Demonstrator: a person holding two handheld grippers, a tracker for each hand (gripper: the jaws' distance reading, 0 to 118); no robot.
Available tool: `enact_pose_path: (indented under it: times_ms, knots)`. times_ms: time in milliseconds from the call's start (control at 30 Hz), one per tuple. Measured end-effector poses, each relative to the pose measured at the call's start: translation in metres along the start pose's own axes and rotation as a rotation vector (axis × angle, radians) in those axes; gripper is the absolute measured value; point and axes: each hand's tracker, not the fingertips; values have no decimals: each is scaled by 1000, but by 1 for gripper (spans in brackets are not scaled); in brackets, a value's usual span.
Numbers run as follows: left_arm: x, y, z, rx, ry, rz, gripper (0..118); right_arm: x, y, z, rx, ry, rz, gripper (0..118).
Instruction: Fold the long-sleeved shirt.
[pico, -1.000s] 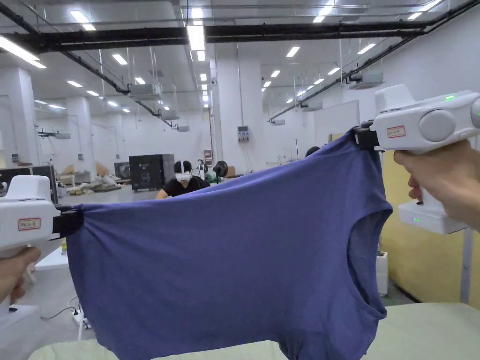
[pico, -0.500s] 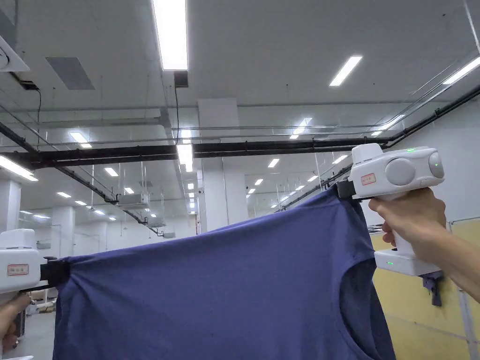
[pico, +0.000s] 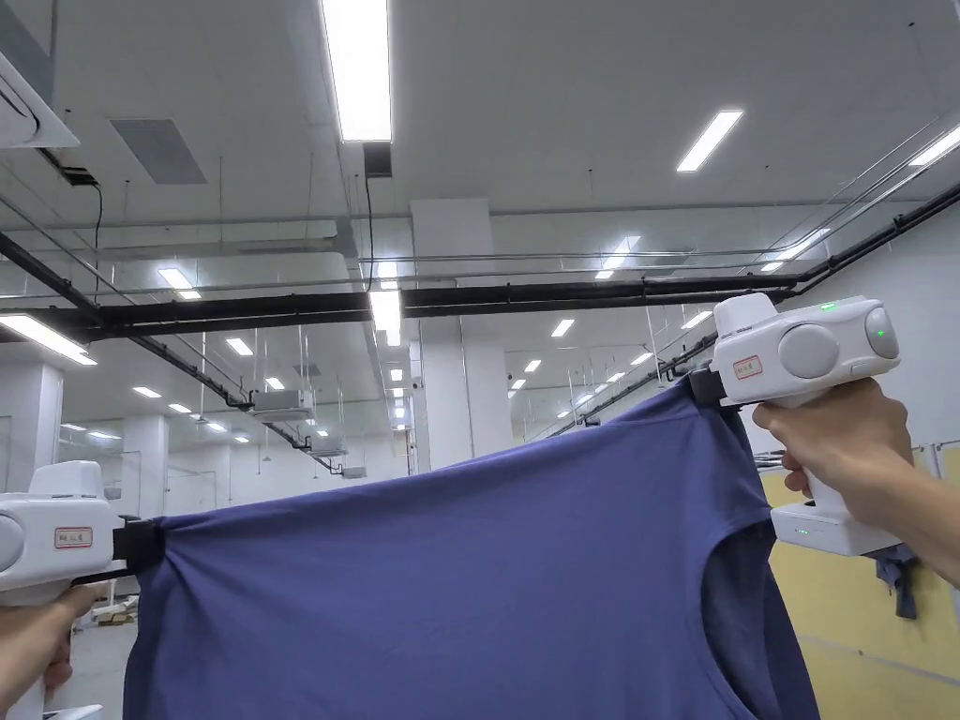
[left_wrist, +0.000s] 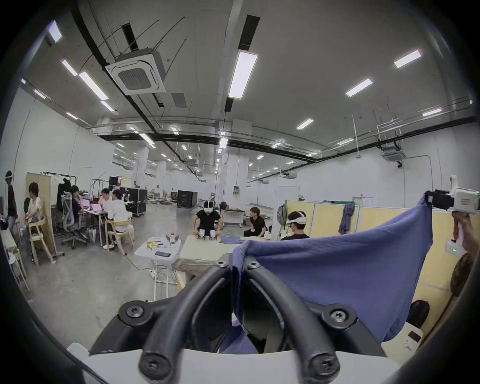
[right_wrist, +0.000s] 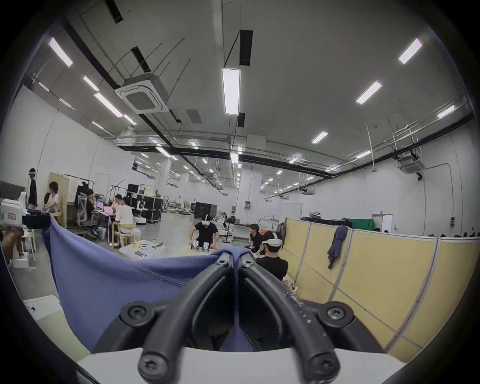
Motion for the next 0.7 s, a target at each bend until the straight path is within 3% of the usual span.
enact_pose_path:
  times_ms: [567, 700]
  knots:
    - [-41, -19, -139, -32, 61, -28, 5, -35, -31, -164, -29, -18, 50, 4]
    - [-49, -31, -164, -22, 75, -20, 5, -42, -39, -193, -16, -12, 31, 4]
